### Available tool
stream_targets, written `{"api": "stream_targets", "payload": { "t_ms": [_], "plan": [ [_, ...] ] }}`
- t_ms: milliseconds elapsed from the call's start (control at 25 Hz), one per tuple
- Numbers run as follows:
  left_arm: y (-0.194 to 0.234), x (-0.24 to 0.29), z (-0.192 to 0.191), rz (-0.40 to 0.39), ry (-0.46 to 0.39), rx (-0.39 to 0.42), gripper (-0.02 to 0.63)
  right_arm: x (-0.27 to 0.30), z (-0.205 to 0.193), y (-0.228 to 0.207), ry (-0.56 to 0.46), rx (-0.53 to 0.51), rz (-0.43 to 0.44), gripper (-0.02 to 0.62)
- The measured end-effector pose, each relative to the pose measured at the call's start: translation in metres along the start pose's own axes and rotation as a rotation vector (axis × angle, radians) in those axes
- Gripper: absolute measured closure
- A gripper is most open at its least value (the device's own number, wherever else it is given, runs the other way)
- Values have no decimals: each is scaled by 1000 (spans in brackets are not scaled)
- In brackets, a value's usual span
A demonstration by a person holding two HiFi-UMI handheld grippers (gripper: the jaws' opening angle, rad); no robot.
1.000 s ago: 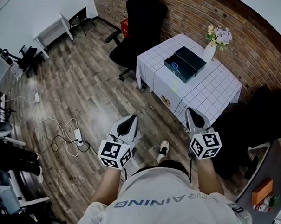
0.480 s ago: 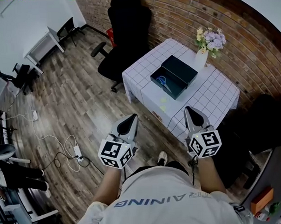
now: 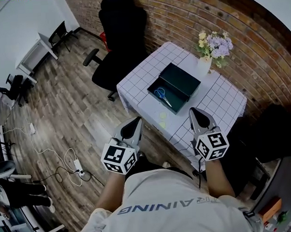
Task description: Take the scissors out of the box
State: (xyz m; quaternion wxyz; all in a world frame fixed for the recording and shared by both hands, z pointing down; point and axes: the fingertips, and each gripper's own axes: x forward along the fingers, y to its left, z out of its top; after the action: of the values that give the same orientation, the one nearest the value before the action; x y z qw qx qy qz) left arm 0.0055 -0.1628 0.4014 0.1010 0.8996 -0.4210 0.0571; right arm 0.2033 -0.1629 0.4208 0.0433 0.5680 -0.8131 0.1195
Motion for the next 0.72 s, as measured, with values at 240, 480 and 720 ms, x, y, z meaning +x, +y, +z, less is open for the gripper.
{"api": "stream_targets", "payload": {
  "t_ms": [240, 480, 720],
  "plan": [
    [32, 64, 0, -102, 21, -16, 603, 35, -5, -29, 43, -8, -87, 581],
    [76, 139, 13, -255, 49, 22, 603, 94, -5, -42, 107, 20, -198, 581],
    [123, 196, 14, -388, 106, 38, 603, 149, -1, -44, 146, 27, -300, 580]
  ]
}}
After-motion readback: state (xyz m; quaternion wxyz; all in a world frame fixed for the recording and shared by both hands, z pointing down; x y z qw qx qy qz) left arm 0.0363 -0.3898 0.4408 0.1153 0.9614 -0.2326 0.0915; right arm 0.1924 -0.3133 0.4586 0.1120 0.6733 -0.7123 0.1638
